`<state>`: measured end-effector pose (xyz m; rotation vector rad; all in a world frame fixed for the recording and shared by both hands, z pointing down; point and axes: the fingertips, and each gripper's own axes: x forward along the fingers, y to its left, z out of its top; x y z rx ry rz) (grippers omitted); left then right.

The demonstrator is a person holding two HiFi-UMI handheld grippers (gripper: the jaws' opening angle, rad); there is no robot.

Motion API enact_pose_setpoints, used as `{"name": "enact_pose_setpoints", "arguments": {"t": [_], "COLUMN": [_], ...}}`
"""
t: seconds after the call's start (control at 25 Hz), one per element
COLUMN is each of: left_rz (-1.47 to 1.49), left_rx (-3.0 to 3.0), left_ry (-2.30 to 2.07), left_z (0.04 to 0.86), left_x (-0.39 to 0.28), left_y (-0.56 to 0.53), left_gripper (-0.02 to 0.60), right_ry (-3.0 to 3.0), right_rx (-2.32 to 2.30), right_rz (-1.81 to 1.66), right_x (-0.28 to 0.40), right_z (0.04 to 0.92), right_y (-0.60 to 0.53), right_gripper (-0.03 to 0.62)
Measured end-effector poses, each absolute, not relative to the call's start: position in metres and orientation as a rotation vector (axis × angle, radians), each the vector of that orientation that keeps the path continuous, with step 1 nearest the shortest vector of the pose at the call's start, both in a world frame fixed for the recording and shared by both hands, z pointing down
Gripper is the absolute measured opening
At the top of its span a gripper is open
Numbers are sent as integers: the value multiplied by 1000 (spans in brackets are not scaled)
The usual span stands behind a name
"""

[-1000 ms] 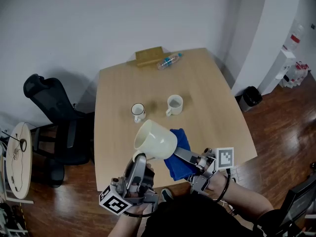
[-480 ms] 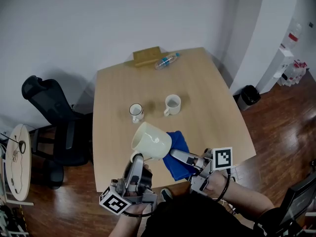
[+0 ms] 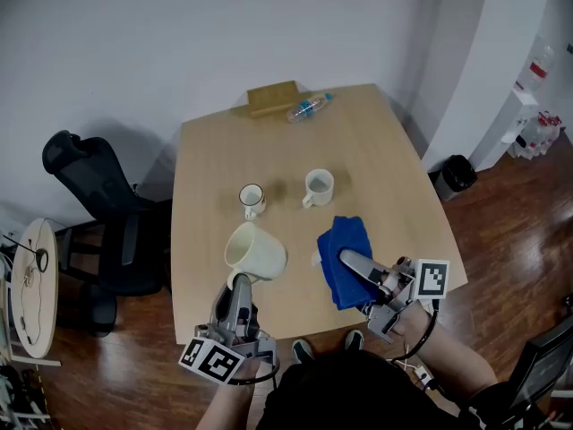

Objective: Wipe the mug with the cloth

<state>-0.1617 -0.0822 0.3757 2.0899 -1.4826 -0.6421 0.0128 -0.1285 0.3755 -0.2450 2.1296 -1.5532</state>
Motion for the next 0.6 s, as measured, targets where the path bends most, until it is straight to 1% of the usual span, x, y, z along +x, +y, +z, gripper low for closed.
{"name": "enact_pose_setpoints", "arguments": {"t": [0.16, 0.24, 0.32, 0.44, 0.6], "left_rz": [-305, -180, -65, 90, 181], "left_rx": [2137, 2162, 2203, 2224, 2207], "left_ry": [-1709, -1756, -1772, -1734, -1661], "left_z": [425, 453, 482, 528, 574], "left_x": [-171, -171, -168, -159, -153], "left_y": [-84, -83, -84, -87, -93], "left_gripper": [51, 50, 48, 48, 44], "right_ry": [2806, 3078, 3240, 3327, 3451], "right_rx": [-981, -1254, -1356, -1337, -1296], "right_rz": [-1197, -981, -862, -955, -1017], "right_x": [39, 49, 49, 39, 28], "right_z": [457, 502, 537, 582, 631], "right_y": [-159, -162, -160, -151, -144], "right_gripper": [110, 110, 110, 110, 110]}}
